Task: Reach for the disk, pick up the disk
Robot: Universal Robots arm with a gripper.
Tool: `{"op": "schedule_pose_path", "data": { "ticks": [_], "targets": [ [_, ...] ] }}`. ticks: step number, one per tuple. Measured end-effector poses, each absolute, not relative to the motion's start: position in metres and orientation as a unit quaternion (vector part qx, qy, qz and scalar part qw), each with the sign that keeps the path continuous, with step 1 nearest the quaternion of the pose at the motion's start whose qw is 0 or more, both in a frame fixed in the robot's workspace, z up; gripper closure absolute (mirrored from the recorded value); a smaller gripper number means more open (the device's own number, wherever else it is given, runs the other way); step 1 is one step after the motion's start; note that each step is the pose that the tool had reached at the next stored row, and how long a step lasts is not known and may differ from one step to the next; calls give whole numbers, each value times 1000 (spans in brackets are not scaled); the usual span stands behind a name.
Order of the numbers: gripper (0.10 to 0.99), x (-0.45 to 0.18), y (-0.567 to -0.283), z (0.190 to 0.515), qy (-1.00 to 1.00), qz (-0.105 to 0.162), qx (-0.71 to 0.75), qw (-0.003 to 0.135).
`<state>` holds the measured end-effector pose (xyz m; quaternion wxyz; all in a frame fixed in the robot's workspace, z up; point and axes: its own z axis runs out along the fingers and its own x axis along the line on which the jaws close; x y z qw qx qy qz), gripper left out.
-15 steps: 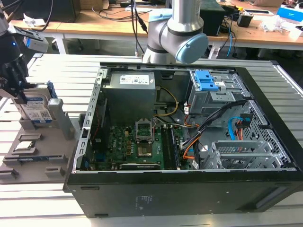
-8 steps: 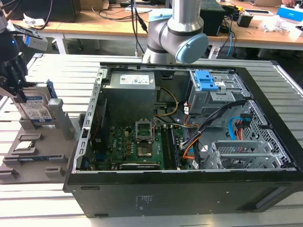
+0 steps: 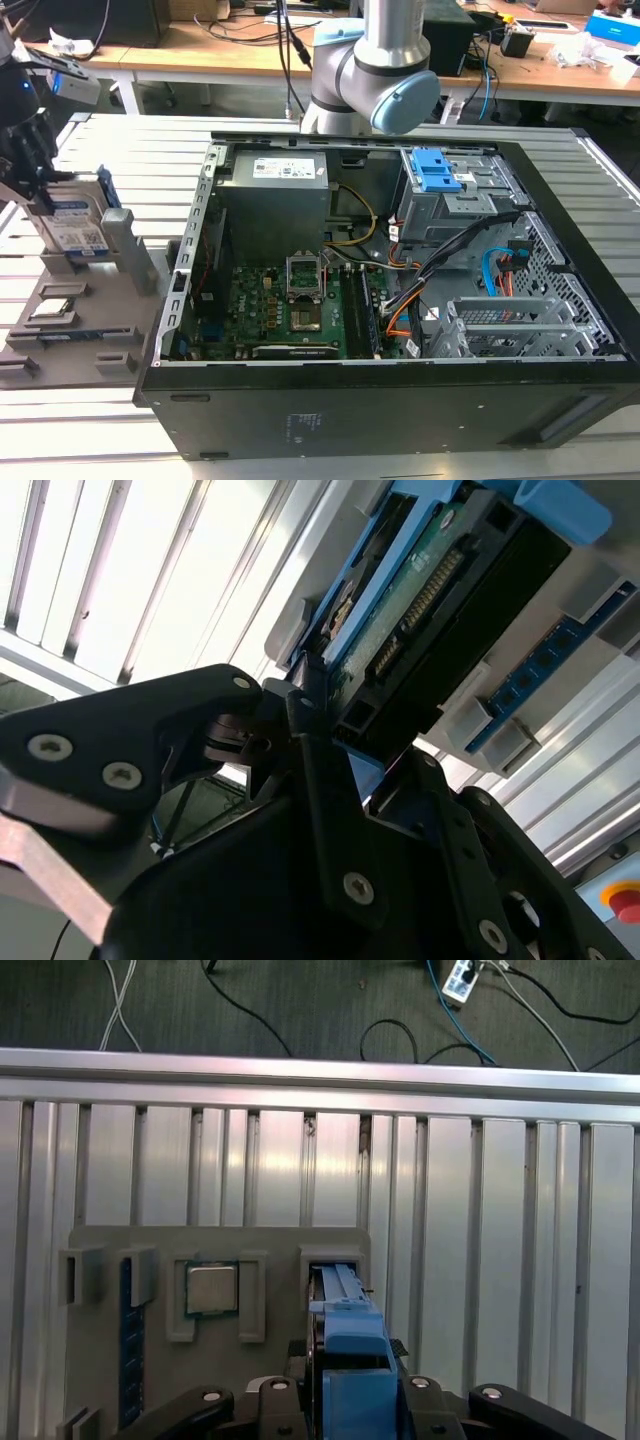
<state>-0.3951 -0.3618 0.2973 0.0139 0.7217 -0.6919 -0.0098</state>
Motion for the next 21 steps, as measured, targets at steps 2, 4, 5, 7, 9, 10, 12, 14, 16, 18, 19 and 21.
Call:
{"op": "schedule_pose_path", "data": {
  "ticks": [2, 4, 5, 7, 9, 10, 12, 14, 16, 18, 19, 21],
  "targets": [
    [718, -395, -362, 300, -692, -10, 722, 14],
    [718, -395, -362, 308, -692, -10, 722, 14],
    [718, -395, -362, 309, -692, -10, 722, 14],
    [718, -395, -362, 313, -692, -10, 722, 14],
    [718, -395, -362, 317, -692, -10, 722, 14],
    [718, -395, -362, 320, -692, -10, 722, 14],
    [718, -395, -362, 323, -692, -10, 722, 14],
    [718, -395, -362, 326, -692, -10, 722, 14],
    [718, -395, -362, 329, -692, -10, 722, 14],
    [718, -395, -362, 334, -692, -10, 722, 14],
    [718, -395, -362, 335, -692, -10, 722, 14],
    [718, -395, -362, 339, -692, -10, 722, 14]
  ]
}}
